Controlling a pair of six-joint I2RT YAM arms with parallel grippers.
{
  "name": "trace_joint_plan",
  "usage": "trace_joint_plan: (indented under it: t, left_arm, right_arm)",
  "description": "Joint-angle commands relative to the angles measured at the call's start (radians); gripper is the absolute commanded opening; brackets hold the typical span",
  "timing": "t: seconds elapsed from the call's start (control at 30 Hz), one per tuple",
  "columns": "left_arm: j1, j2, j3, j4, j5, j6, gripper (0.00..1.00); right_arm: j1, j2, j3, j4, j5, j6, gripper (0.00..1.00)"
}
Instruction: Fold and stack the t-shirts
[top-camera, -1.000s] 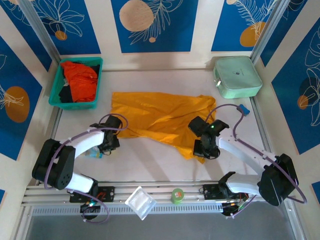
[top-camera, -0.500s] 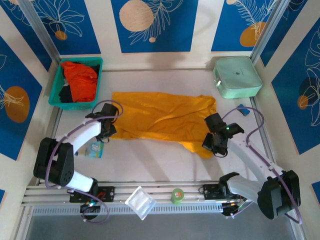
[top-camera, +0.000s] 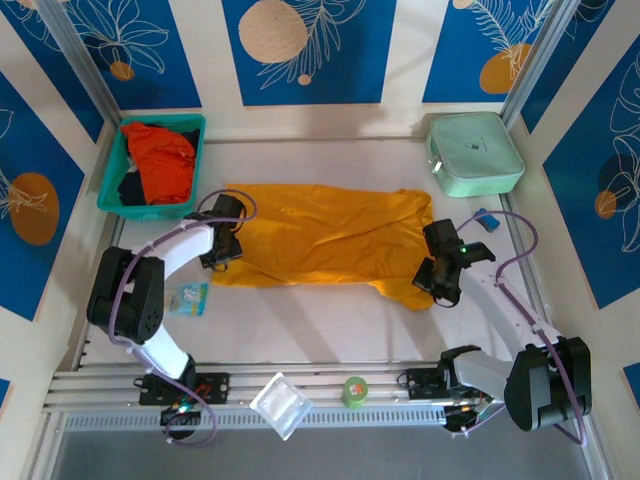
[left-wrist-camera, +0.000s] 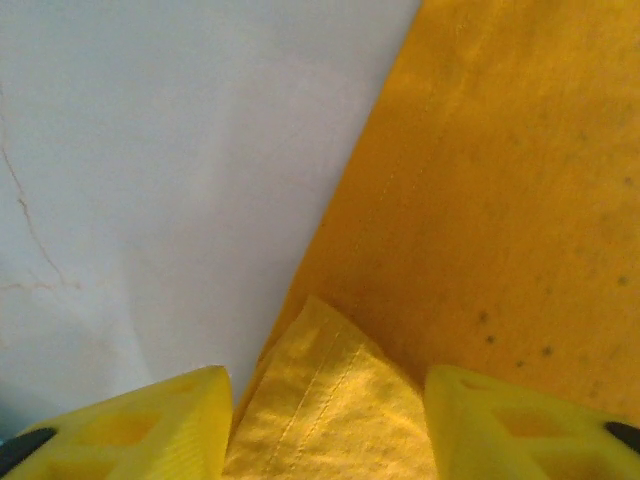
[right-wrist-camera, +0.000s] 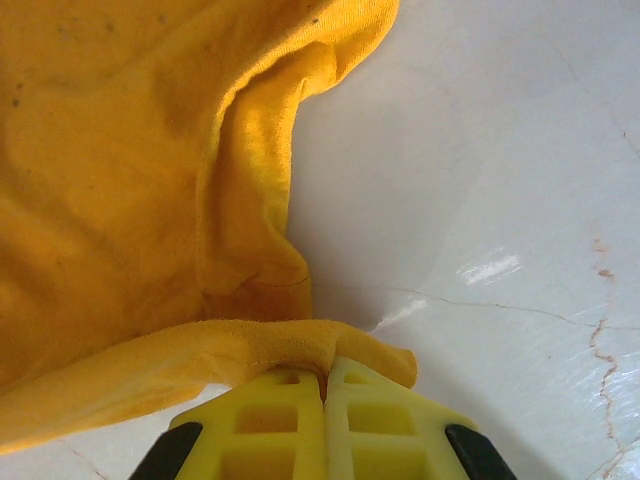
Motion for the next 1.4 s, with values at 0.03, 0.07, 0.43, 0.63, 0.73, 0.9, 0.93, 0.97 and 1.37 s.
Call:
trace_joint_plan:
  t: [0.03, 0.07, 0.43, 0.63, 0.73, 0.9, 0.93, 0.97, 1.37]
  left_arm:
    - [0.007, 0.035, 0.03, 0.014, 0.023, 0.01, 0.59]
    - [0.007, 0.041, 0.03, 0.018, 0.026, 0.013, 0.59]
    - [0.007, 0.064, 0.034, 0.041, 0.066, 0.013, 0.37]
    - [0.005, -0.015, 0.026, 0.006, 0.047, 0.017, 0.17]
    - [0.006, -0.039, 0.016, -0.006, 0.047, 0.021, 0.04]
    - [0.005, -0.052, -0.015, 0.0, 0.059, 0.021, 0.0]
    - [0.005, -0.054, -0.02, 0.003, 0.062, 0.021, 0.0]
    - [0.005, -0.052, -0.022, 0.006, 0.064, 0.022, 0.05]
    - [0.005, 0.033, 0.01, 0.033, 0.092, 0.034, 0.38]
  right_arm:
    - [-0.004, -0.013, -0.007, -0.004, -0.011, -0.01, 0.0]
    - [-0.005, -0.012, -0.007, -0.003, -0.011, -0.011, 0.0]
    - [-0.005, -0.011, -0.005, 0.0, -0.019, -0.017, 0.0]
    - [-0.004, -0.012, -0.012, 0.009, -0.026, -0.019, 0.0]
    - [-0.005, -0.01, -0.013, 0.015, -0.029, -0.02, 0.0]
    - [-0.005, -0.015, -0.014, 0.016, -0.034, -0.023, 0.0]
    - [-0.005, -0.017, -0.014, 0.015, -0.035, -0.025, 0.0]
    - [-0.004, -0.019, -0.015, 0.015, -0.036, -0.025, 0.0]
    - [-0.006, -0.024, -0.015, 0.015, -0.046, -0.029, 0.0]
